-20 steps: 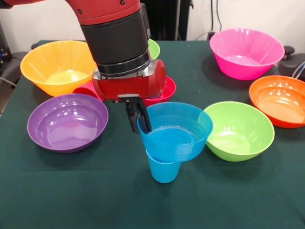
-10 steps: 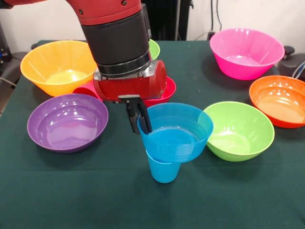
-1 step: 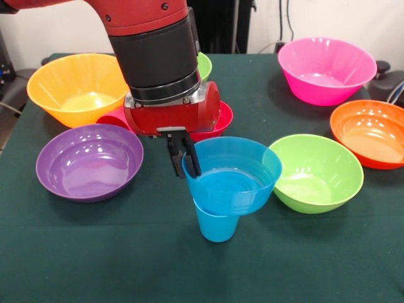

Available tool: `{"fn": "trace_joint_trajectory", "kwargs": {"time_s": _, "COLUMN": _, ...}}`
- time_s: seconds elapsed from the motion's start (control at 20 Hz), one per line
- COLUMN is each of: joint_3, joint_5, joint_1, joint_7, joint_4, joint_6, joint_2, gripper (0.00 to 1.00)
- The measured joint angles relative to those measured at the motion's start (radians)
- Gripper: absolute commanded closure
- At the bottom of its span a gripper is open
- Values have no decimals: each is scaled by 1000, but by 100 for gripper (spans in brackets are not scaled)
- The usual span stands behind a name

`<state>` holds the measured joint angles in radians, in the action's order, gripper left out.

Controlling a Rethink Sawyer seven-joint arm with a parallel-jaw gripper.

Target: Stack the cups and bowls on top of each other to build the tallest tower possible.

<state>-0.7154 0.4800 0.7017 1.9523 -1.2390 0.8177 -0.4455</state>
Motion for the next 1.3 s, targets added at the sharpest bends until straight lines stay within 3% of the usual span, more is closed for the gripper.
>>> {"fn": "trace_joint_trajectory", "kwargs": {"time_s": 1.3, "joint_3": 2, "joint_5": 22, "joint_1": 0, "joint_7": -49, "joint_4": 12, "joint_6": 0, "joint_2": 23, "gripper": 100}}
